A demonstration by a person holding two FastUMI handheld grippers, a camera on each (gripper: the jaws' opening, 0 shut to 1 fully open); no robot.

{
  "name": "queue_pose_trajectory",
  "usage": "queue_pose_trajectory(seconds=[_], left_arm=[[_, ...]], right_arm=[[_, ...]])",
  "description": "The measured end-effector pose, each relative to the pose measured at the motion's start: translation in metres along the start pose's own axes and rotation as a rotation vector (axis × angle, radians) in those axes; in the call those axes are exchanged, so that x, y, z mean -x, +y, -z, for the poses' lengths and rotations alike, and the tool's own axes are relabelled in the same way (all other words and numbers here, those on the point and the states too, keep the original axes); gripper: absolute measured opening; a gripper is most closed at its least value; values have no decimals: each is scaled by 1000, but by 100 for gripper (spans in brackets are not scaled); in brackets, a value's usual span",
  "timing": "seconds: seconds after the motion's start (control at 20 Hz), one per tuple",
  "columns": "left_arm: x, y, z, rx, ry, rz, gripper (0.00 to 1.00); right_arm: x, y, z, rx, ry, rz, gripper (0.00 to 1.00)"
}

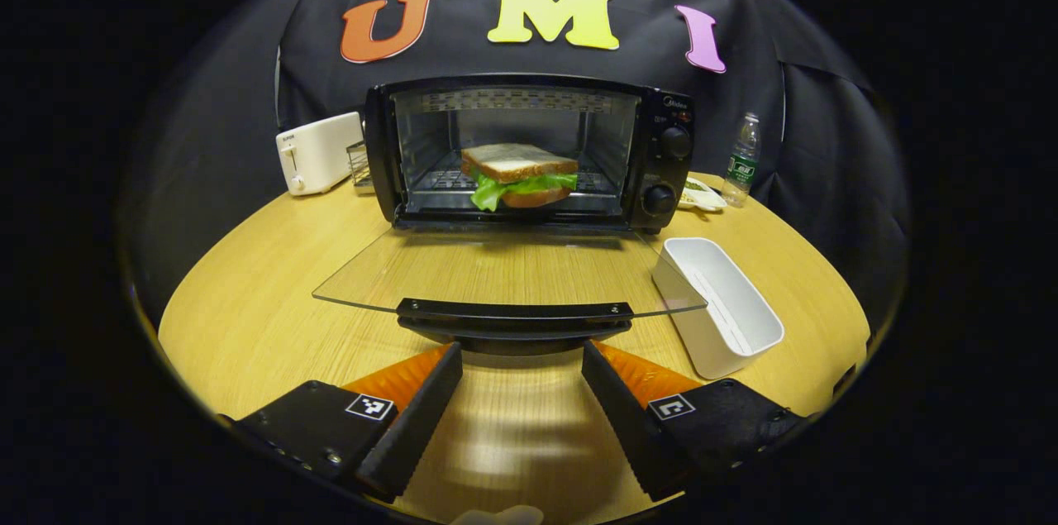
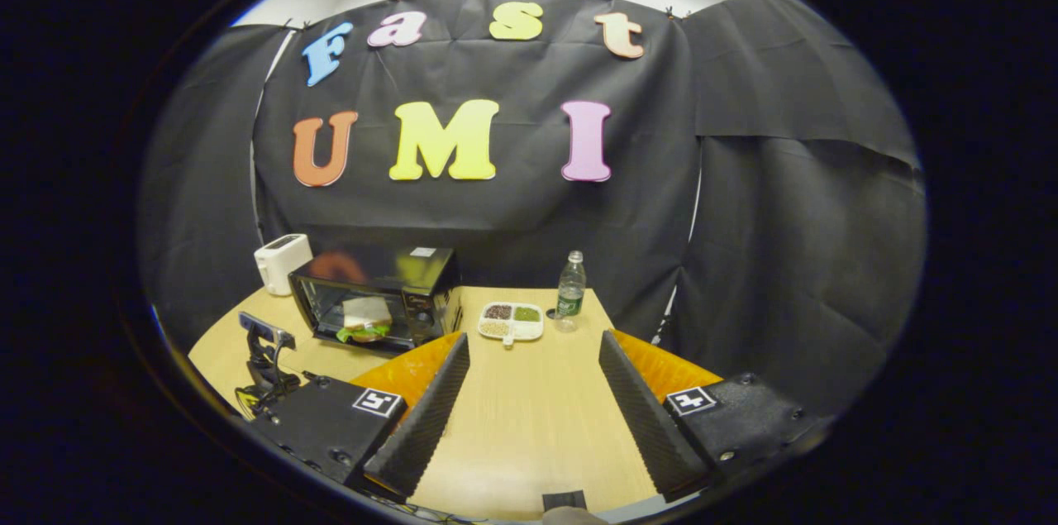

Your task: Open the electric oven with the left hand, put the food in, and close the electric oven.

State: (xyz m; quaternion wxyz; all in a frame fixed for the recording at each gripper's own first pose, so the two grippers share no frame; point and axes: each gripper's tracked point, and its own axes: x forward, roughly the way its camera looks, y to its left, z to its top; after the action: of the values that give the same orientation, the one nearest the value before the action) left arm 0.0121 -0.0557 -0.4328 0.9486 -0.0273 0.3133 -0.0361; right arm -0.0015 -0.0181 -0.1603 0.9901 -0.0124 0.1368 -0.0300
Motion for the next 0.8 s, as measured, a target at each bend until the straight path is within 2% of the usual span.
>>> queue_pose_trajectory(seconds=[0.25,0.45,0.65,0.8], left_arm=[[9,2,-48,39,-73,-7,96],[5,5,-98,-14,-150,-9,97],[-13,11,-125,11,-150,-8,98],[-14,14,-147,-6,-193,-15,98]], right_arm=[[-2,1,-15,-7,-26,-7,98],[-4,1,-19,-12,-31,-6,98],[-7,-1,-25,-21,-40,1,98],[-6,-2,-31,-24,-49,7,98]])
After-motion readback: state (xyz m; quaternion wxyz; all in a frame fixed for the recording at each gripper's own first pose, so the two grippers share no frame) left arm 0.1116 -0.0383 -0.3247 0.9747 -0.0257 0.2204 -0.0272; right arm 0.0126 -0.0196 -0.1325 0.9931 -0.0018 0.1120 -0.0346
